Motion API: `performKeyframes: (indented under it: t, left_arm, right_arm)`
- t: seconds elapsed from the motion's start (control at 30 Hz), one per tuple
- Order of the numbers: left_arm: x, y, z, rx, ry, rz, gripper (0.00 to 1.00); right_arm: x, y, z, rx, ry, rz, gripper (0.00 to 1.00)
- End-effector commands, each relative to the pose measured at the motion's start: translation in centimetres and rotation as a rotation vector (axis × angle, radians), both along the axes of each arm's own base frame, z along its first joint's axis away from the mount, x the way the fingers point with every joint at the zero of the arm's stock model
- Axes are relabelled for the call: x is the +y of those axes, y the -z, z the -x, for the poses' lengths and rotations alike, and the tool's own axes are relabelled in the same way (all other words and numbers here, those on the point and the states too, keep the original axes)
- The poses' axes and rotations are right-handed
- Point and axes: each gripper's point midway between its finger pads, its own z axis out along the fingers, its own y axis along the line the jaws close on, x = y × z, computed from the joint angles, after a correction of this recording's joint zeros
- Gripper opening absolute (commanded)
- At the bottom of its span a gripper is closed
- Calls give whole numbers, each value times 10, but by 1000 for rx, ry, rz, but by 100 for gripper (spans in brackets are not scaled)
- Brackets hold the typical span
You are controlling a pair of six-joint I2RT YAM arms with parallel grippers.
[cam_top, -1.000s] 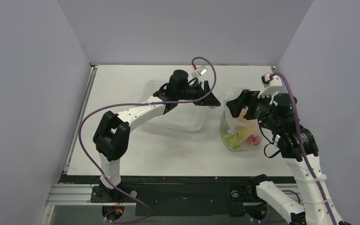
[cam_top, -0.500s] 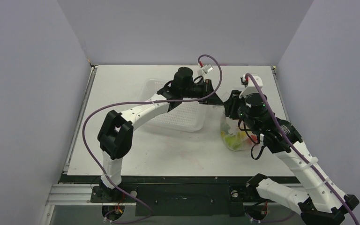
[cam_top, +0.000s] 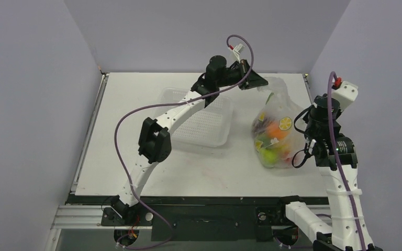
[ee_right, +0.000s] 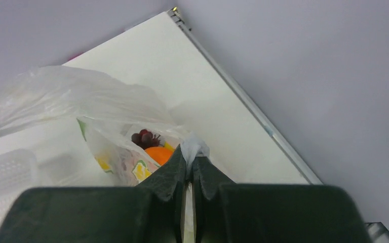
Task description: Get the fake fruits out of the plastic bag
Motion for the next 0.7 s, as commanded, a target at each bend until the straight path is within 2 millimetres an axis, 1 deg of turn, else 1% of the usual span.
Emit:
performKeyframes:
  t: [0.0,0.03,0.07,0.1,0.13,0.17,0.2,0.23,0.27,0.3,0.33,0.37,0.4,0.43,0.47,0.5,0.53,0.57,0.6,0.63,0.67]
  left_arm:
    - [-22,-69,-4,24,-28,218,0]
    - [-28,-58,-10,45,-30,218,0]
    - [-25,-74,-9,48,-31,259,0]
    - [-25,-74,-12,52,-34,270,0]
    - [-22,-75,-17,59,-48,275,0]
    - [-19,-80,-18,54,-55,278,0]
    - [-17,-71,-25,66,-70,261,0]
    - [-12,-79,-23,53,-71,270,0]
    - [-10,-74,-25,62,-64,257,0]
    - [-6,-76,-26,56,-59,257,0]
    - [-5,-72,-23,62,-36,241,0]
    - [-1,-69,-24,68,-19,224,0]
    - [0,-64,-24,81,-12,205,0]
    - [6,-55,-26,97,-4,177,0]
    - [10,-47,-28,115,-6,156,0]
    - [19,-35,-32,139,-11,126,0]
    - [26,-38,-32,140,-15,118,0]
    - [35,-17,-42,174,-31,81,0]
    - [42,-9,-45,197,-40,59,0]
    - [52,3,-53,220,-52,39,0]
    - [58,4,-55,230,-58,29,0]
  right_arm:
    - [-33,-46,6,-101,120,56,0]
    - [-41,-58,12,-124,164,68,0]
    - [-44,-61,11,-128,181,73,0]
    - [-45,-74,13,-156,190,71,0]
    - [-44,-76,8,-155,185,69,0]
    - [-39,-88,6,-187,148,56,0]
    - [-33,-94,1,-203,114,49,0]
    - [-22,-105,-5,-235,37,46,0]
    - [-16,-116,-7,-269,-1,48,0]
    - [-1,-118,-12,-268,-91,60,0]
    - [7,-119,-12,-262,-143,77,0]
    - [28,-116,-15,-252,-245,68,0]
    - [52,-103,-14,-210,-358,56,0]
    - [65,-93,-12,-181,-419,44,0]
    - [93,-66,-5,-118,-543,-9,0]
    - [106,-57,6,-111,-606,-42,0]
    - [140,-17,15,-21,-744,-125,0]
    - [153,-3,28,-3,-799,-167,0]
    - [178,37,44,99,-876,-241,0]
    - [188,53,58,132,-914,-273,0]
    - [207,93,78,243,-963,-326,0]
